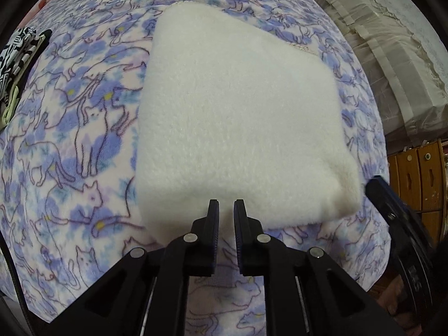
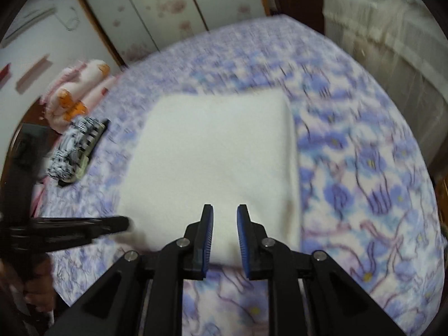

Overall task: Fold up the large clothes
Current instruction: 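Open both grippers and press the folded cream bundle flat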

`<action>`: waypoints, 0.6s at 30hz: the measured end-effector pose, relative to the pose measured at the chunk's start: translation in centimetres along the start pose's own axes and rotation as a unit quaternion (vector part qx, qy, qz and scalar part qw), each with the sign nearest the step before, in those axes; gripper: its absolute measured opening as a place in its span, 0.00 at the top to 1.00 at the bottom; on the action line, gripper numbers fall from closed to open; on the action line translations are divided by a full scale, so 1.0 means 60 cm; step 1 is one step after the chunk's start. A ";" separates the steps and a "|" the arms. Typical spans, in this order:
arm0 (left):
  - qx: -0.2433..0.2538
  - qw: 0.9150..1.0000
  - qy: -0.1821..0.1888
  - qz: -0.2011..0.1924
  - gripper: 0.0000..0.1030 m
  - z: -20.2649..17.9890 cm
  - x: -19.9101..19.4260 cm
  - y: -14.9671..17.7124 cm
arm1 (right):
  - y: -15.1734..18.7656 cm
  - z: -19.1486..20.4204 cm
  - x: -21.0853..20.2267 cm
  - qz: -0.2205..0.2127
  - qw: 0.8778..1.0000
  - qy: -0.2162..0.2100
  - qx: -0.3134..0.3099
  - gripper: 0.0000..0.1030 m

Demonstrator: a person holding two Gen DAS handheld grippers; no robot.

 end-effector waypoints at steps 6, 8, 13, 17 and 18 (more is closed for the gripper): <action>0.009 1.000 0.013 0.001 0.92 0.004 0.034 -0.034 | 0.006 0.051 0.033 0.024 0.997 -0.064 -0.025 0.93; 0.018 1.000 0.019 -0.006 0.92 0.004 0.038 -0.048 | 0.012 0.061 0.066 0.046 0.996 -0.074 -0.021 0.95; 0.012 0.999 0.045 -0.019 0.92 0.015 0.058 -0.105 | -0.001 0.064 0.145 0.061 0.995 -0.075 -0.001 0.98; 0.007 0.996 0.075 -0.040 0.96 0.027 0.092 -0.169 | -0.041 0.057 0.196 0.027 0.995 -0.092 0.010 1.00; 0.006 0.995 0.084 -0.045 0.98 0.030 0.100 -0.184 | -0.052 0.058 0.207 0.021 0.996 -0.091 0.004 1.00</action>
Point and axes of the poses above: each gripper's, at about its wrist camera, not at the fingertips, and x roughly the way its jaws point, z to its left, y to its underside, the point moved 2 cm from there along x, roughly the way its jaws point, and after that the axes turned 3 degrees about y, right-handed, at the moved point
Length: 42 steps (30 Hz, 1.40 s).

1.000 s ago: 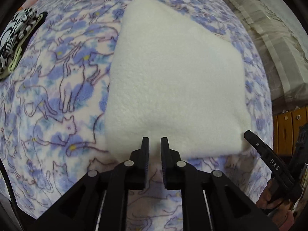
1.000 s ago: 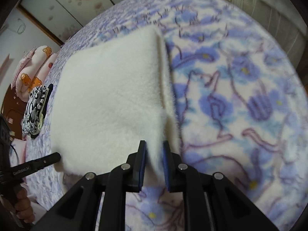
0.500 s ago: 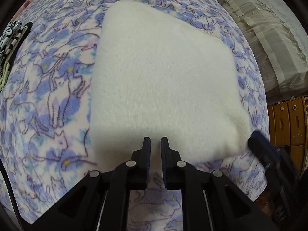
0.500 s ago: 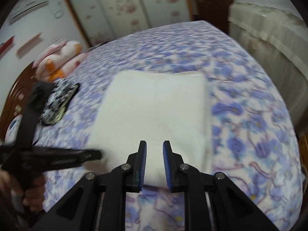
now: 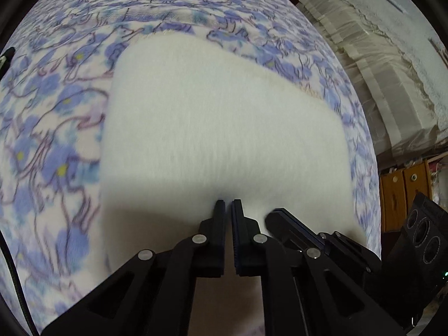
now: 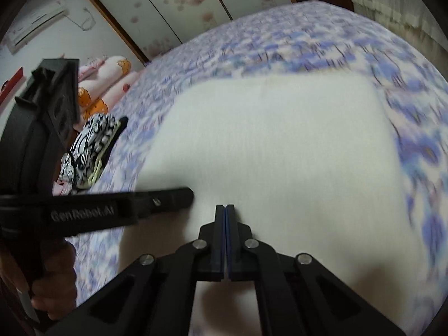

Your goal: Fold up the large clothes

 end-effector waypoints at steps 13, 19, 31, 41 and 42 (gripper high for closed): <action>0.011 0.999 0.018 -0.036 0.99 0.016 0.090 -0.166 | -0.127 -0.030 0.113 -0.016 1.000 -0.007 0.014 1.00; -0.037 0.996 0.053 -0.067 0.99 0.048 0.091 -0.184 | -0.149 -0.061 0.125 -0.024 0.998 -0.006 0.053 1.00; -0.073 0.989 0.057 -0.113 0.99 0.077 0.053 -0.134 | -0.123 -0.154 0.050 -0.102 0.978 0.122 0.133 1.00; -0.086 0.985 0.033 -0.145 0.99 0.101 -0.021 -0.052 | -0.087 -0.164 0.014 -0.091 0.973 0.175 0.118 1.00; -0.099 0.984 0.032 -0.144 0.99 0.105 -0.028 -0.045 | -0.083 -0.164 0.010 -0.090 0.973 0.175 0.117 1.00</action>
Point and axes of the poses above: each gripper's, at about its wrist camera, not at the fingertips, and x roughly the way its jaws point, z to its left, y to its underside, the point moved 2 cm from there along x, roughly the way its jaws point, and after that the axes turned 3 degrees about y, right-handed, at the moved point
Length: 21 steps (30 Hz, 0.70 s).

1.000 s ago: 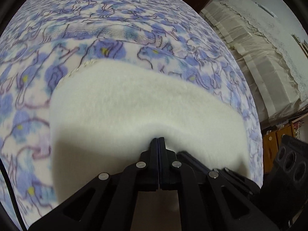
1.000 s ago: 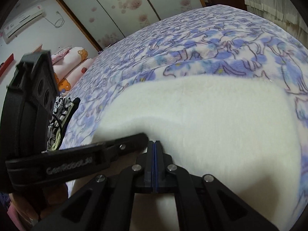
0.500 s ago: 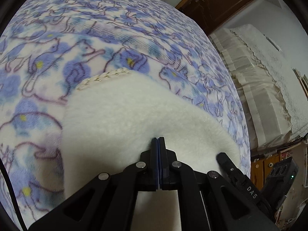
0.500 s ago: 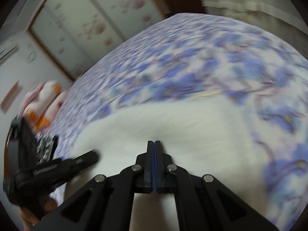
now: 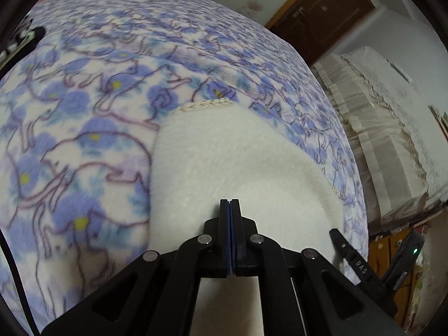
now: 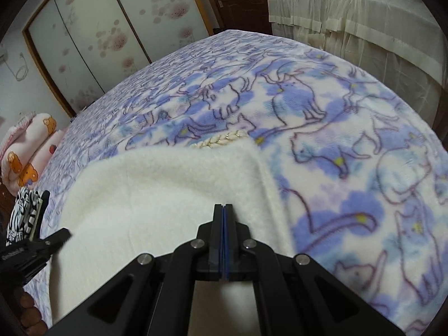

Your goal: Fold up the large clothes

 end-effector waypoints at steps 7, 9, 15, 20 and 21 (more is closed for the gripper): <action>-0.023 0.994 -0.105 0.010 0.86 0.006 -0.059 0.048 | 0.037 -0.007 -0.040 0.031 0.999 0.015 -0.038 1.00; -0.031 0.986 -0.165 0.007 0.45 0.016 -0.076 0.066 | 0.053 -0.014 -0.054 0.048 0.998 0.007 -0.033 1.00; -0.034 0.986 -0.165 0.021 0.45 0.036 -0.146 0.156 | 0.100 -0.030 -0.118 0.071 0.995 0.037 -0.066 1.00; -0.014 0.977 -0.202 0.070 0.45 0.052 -0.205 0.226 | 0.152 -0.063 -0.175 0.129 0.988 0.084 -0.031 1.00; -0.014 0.975 -0.206 0.077 0.45 0.055 -0.217 0.238 | 0.167 -0.072 -0.200 0.132 0.987 0.092 -0.014 1.00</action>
Point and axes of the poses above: each gripper's, at about its wrist camera, not at the fingertips, and x roughly the way its jaws point, z to its left, y to its underside, the point moved 2 cm from there along x, roughly the way its jaws point, and after that the axes turned 3 degrees about y, right-handed, at the moved point
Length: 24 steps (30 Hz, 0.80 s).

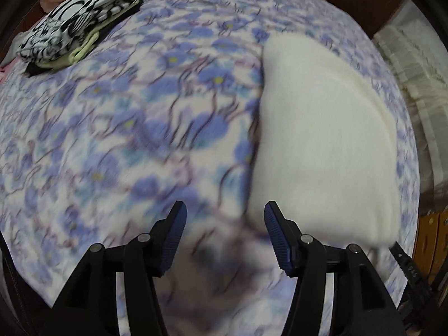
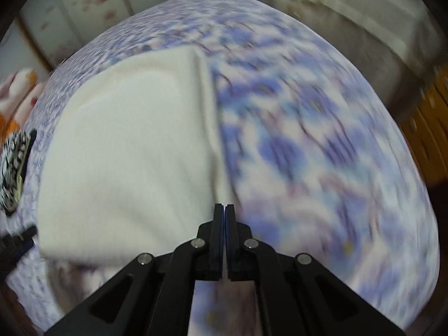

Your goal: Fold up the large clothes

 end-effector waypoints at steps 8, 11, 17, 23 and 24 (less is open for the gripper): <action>0.074 0.997 -0.023 0.008 0.45 0.103 -0.159 0.150 | 0.213 0.007 -0.135 0.083 0.996 -0.010 -0.001 0.86; 0.114 0.993 -0.035 0.010 0.45 0.124 -0.231 0.193 | 0.286 0.036 -0.203 0.098 0.995 -0.024 -0.018 0.65; 0.148 0.988 -0.022 -0.028 0.34 0.129 -0.415 0.244 | 0.334 0.090 -0.367 0.059 0.996 -0.027 -0.062 0.34; 0.200 0.972 -0.055 -0.106 0.32 0.083 -0.537 0.234 | 0.312 0.133 -0.499 0.033 0.996 -0.044 -0.076 0.15; 0.205 0.969 -0.054 -0.127 0.27 0.077 -0.559 0.233 | 0.310 0.139 -0.519 0.022 0.995 -0.053 -0.076 0.15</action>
Point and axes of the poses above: each gripper's, at about its wrist camera, not at the fingertips, and x roughly the way its jaws point, z to its left, y to its underside, the point moved 2 cm from there along x, roughly the way its jaws point, and after that the axes turned 3 degrees about y, right-handed, at the moved point
